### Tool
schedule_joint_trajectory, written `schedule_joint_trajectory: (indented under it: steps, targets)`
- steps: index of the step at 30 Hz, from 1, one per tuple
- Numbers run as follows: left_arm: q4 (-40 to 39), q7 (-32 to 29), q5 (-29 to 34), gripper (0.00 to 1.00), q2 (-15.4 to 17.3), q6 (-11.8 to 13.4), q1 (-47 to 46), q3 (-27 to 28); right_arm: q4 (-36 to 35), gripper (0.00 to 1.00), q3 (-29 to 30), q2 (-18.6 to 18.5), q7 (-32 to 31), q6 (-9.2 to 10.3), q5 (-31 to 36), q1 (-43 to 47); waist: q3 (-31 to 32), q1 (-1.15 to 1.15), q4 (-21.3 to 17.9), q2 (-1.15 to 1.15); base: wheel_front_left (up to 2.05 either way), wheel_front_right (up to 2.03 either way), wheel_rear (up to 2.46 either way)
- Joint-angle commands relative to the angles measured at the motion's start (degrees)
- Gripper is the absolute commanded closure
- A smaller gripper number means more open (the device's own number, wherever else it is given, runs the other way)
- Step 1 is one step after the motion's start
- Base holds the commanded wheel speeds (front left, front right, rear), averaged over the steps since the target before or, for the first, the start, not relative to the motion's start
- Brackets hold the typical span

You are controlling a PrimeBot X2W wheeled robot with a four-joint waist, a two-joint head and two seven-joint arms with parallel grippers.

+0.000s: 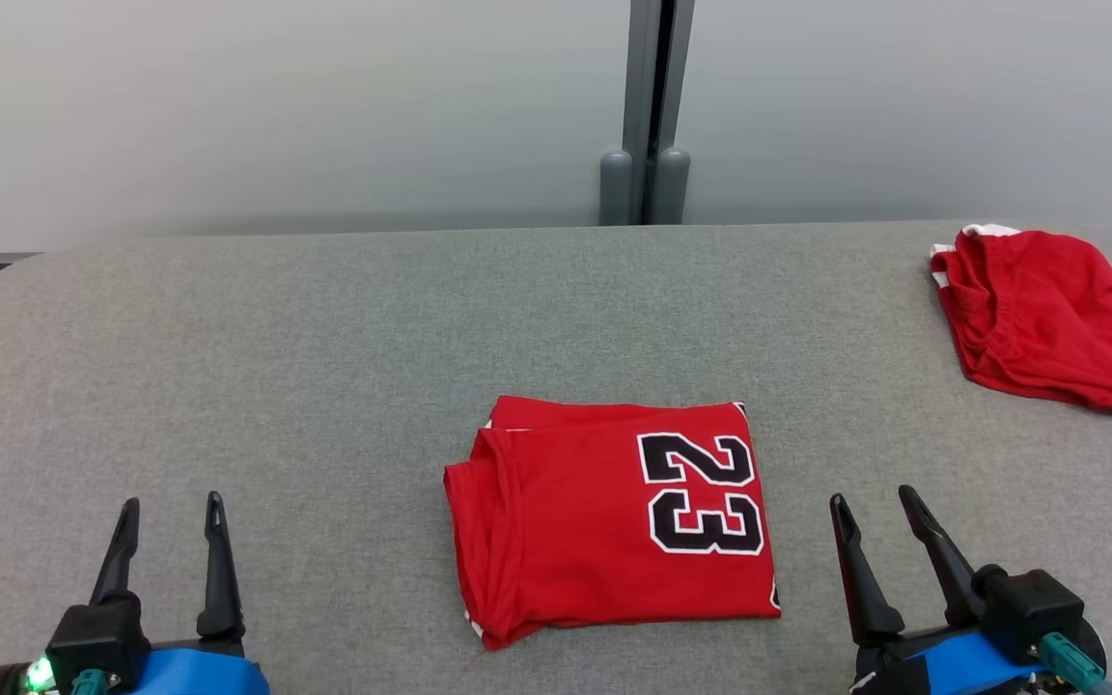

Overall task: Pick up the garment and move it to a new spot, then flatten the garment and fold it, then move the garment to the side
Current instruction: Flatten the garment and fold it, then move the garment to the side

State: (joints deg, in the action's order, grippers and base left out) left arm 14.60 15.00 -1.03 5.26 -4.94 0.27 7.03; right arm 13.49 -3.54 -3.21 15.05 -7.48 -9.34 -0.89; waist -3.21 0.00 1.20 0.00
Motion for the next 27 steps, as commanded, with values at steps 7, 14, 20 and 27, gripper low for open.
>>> schedule_joint_trajectory:
  steps: [7, 14, 20, 27]
  targets:
    - [-0.45, 0.24, -0.88, 0.00, -0.10, -0.44, 0.80, -0.90, 2.71, 0.00, 1.62, 0.27, -0.03, -0.03, 1.23, 0.06, 0.02, 0.00, 0.52, 0.00, 0.00, 0.00, 0.00]
    - [-0.67, 0.24, -1.24, 0.00, -0.22, -0.54, 0.89, -1.28, 4.09, 0.00, 2.36, 0.30, -0.03, -0.03, 0.68, -0.96, -0.25, 0.00, 0.48, 0.00, 0.00, 0.00, 0.00]
    - [-0.40, 0.24, -1.39, 0.00, -0.21, -0.37, 1.00, -1.27, 4.92, 0.00, 2.39, 0.31, 0.00, -0.03, 0.38, -1.21, -0.03, 0.00, 0.41, 0.00, 0.00, 0.00, 0.00]
    - [-0.30, 0.24, -1.55, 0.00, -0.17, -0.08, 1.15, -1.22, 5.44, 0.00, 1.93, 0.31, 0.02, -0.03, 0.24, -1.02, 0.16, 0.00, 0.29, 0.00, 0.00, 0.00, 0.00]
